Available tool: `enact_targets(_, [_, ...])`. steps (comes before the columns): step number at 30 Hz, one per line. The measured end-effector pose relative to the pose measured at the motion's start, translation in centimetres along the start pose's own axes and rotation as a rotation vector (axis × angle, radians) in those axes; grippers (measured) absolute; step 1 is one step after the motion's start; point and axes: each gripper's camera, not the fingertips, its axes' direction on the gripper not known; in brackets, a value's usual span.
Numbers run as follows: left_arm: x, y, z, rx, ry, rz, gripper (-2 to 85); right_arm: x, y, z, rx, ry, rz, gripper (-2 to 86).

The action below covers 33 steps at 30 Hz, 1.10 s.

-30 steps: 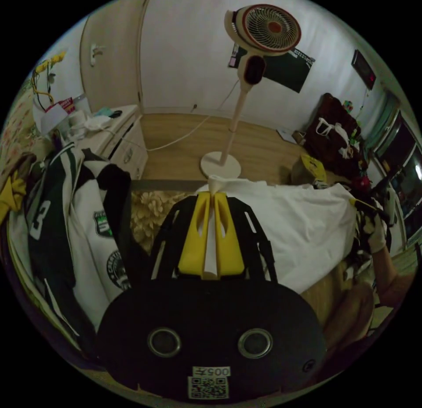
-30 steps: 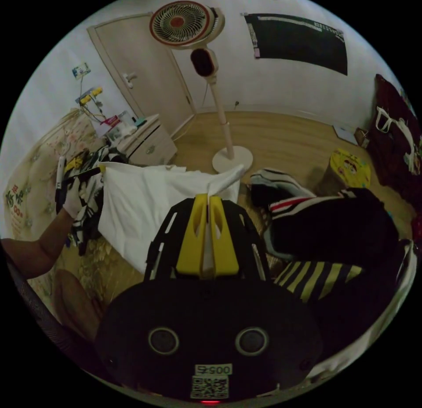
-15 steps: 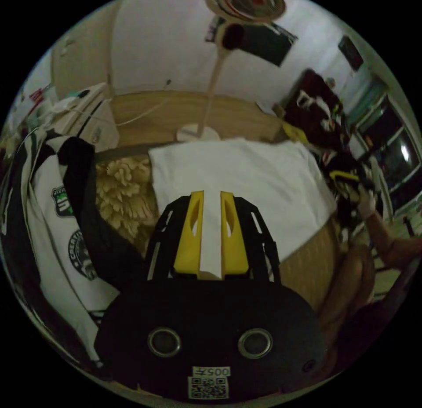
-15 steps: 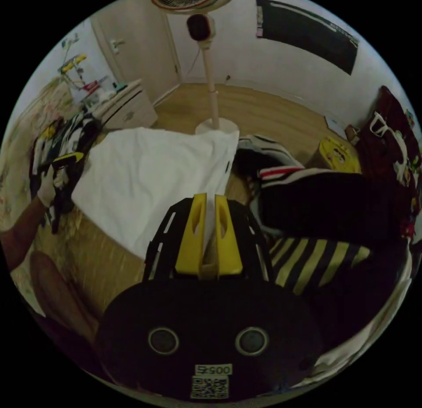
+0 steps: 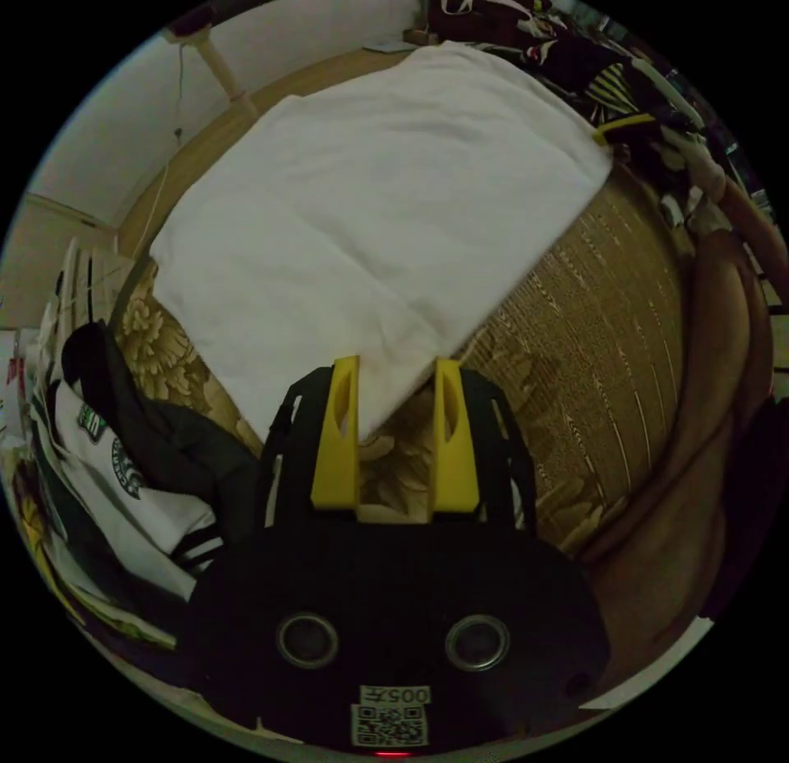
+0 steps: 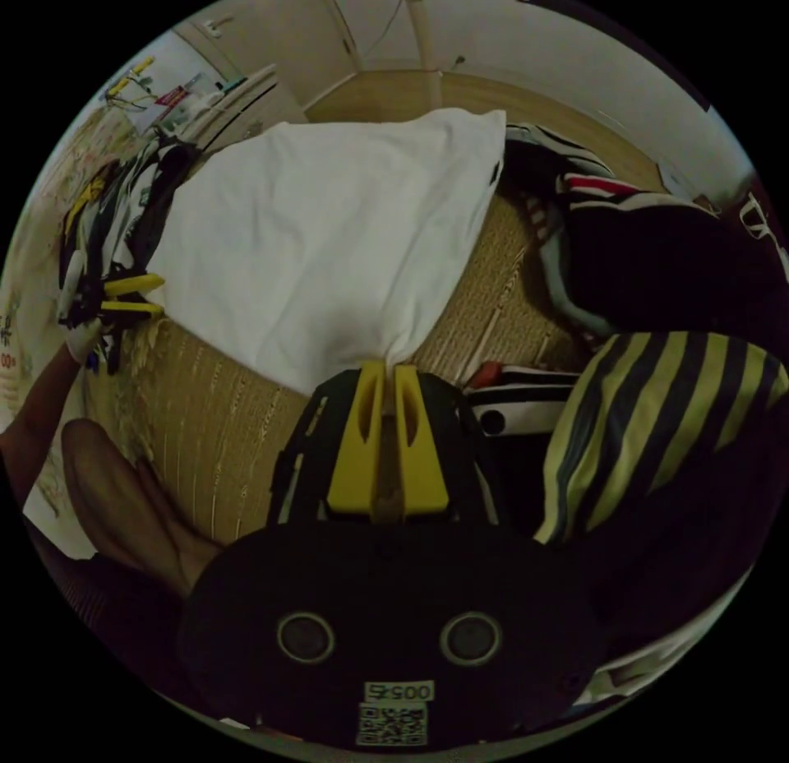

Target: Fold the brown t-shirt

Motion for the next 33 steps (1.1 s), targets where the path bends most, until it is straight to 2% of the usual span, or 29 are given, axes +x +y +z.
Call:
enact_targets(3, [1.4,-0.1,0.1,-0.037,-0.006,0.03,3.2,-2.5,0.3,-0.1,-0.051,0.032,-0.076,-1.2])
enact_targets(11, [7.7,2.3,0.6,-0.159,0.111,0.154,2.1,-9.4,3.2,2.0,-0.317,0.043,-0.233,-1.2])
enact_targets(15, [8.2,4.4,0.5,-0.155,0.213,0.102,2.7,-10.9,3.0,2.9,-0.377,0.012,-0.213,-1.1])
enact_targets(19, [5.8,7.2,-1.6,-0.028,0.332,-0.056,3.9,-11.8,2.0,0.9,-0.335,0.027,-0.17,-0.1])
enact_targets(21, [3.5,9.8,-3.2,0.106,0.372,-0.22,4.4,-12.0,1.5,-0.5,-0.298,0.076,-0.145,0.0])
enact_targets(23, [2.0,11.7,-3.6,0.18,0.359,-0.33,4.4,-13.0,0.0,-2.6,-0.194,0.07,-0.119,0.3])
enact_targets(27, [0.3,13.1,-2.2,0.18,0.289,-0.456,5.3,-17.9,-5.2,-4.1,-0.003,-0.043,-0.148,1.5])
enact_targets(29, [0.1,12.7,-1.3,0.168,0.31,-0.477,7.7,-23.4,-9.9,-3.1,0.071,-0.148,-0.205,3.4])
enact_targets(33, [1.0,11.5,-0.5,0.118,0.276,-0.415,15.2,-32.7,-17.3,-0.3,0.105,-0.192,-0.281,6.3])
